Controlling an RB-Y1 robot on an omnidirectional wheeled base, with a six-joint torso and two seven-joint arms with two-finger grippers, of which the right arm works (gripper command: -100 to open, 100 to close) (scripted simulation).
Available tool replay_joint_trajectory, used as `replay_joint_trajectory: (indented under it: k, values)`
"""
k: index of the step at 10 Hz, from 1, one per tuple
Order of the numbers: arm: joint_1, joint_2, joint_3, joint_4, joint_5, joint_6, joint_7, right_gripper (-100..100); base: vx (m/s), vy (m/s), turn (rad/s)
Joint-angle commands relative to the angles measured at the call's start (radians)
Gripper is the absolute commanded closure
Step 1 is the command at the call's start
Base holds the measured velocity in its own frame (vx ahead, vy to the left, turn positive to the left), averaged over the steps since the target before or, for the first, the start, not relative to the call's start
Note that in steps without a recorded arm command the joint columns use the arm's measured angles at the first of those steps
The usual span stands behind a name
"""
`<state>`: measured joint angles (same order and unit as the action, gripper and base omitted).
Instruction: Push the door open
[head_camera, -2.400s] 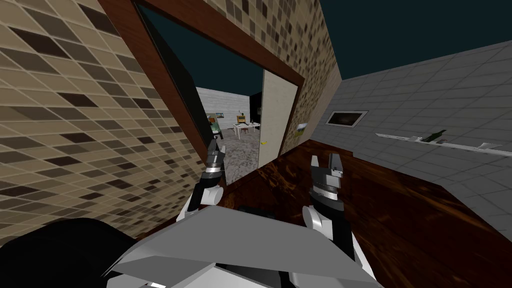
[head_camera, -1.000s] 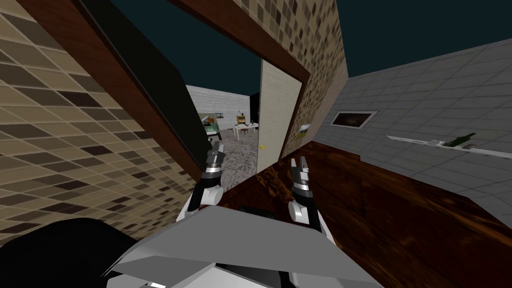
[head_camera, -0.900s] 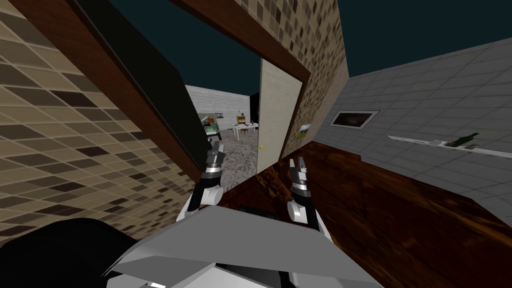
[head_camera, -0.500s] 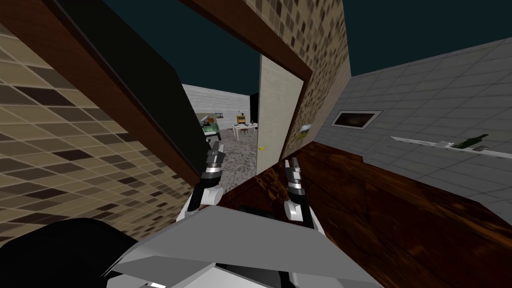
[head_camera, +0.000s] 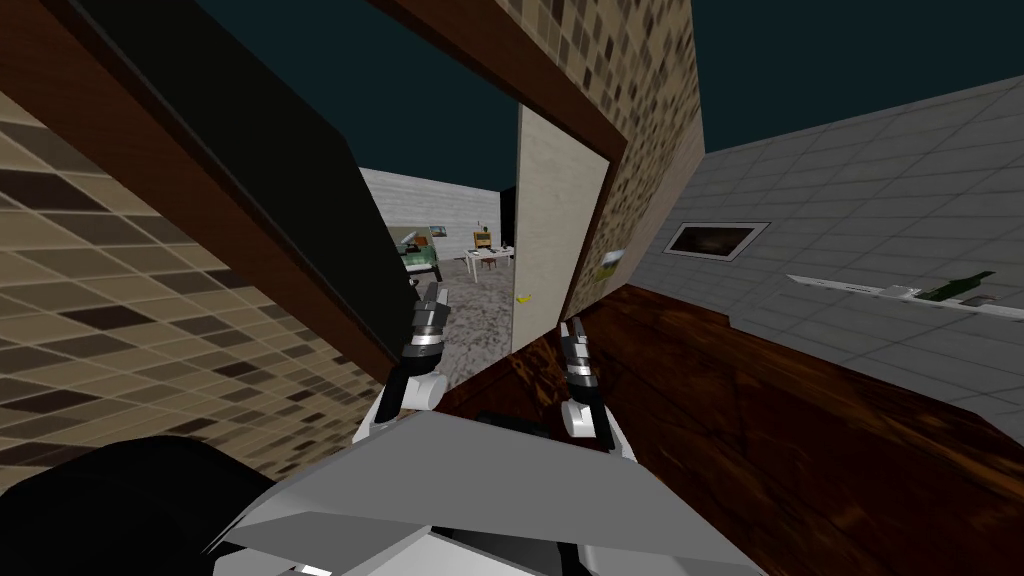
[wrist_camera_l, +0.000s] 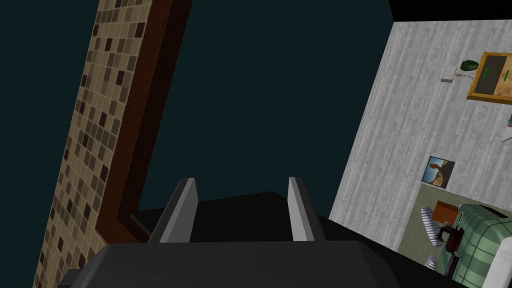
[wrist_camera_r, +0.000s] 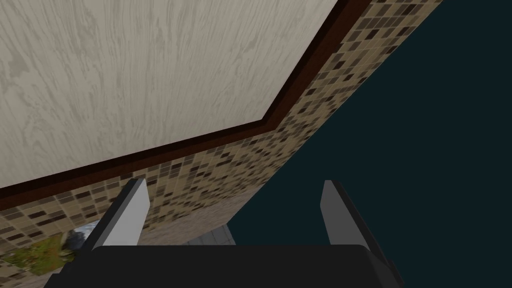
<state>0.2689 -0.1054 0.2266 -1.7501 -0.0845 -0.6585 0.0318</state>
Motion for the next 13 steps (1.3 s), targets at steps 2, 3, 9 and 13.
replay_joint_trajectory:
  k: [2,3,9,13]
  values:
    - [-0.022,-0.007,0.035,0.058,-0.002,-0.005,-0.012,-100,0.094,-0.030,0.012]
    - [-0.033,-0.009,0.048,0.084,-0.003,-0.009,-0.016,-100,0.092,-0.036,0.012]
    - [-0.086,-0.021,0.115,0.216,-0.007,-0.027,-0.038,-100,0.094,-0.028,0.011]
    - [-0.129,-0.030,0.169,0.321,-0.010,-0.042,-0.056,-100,0.079,-0.025,0.011]
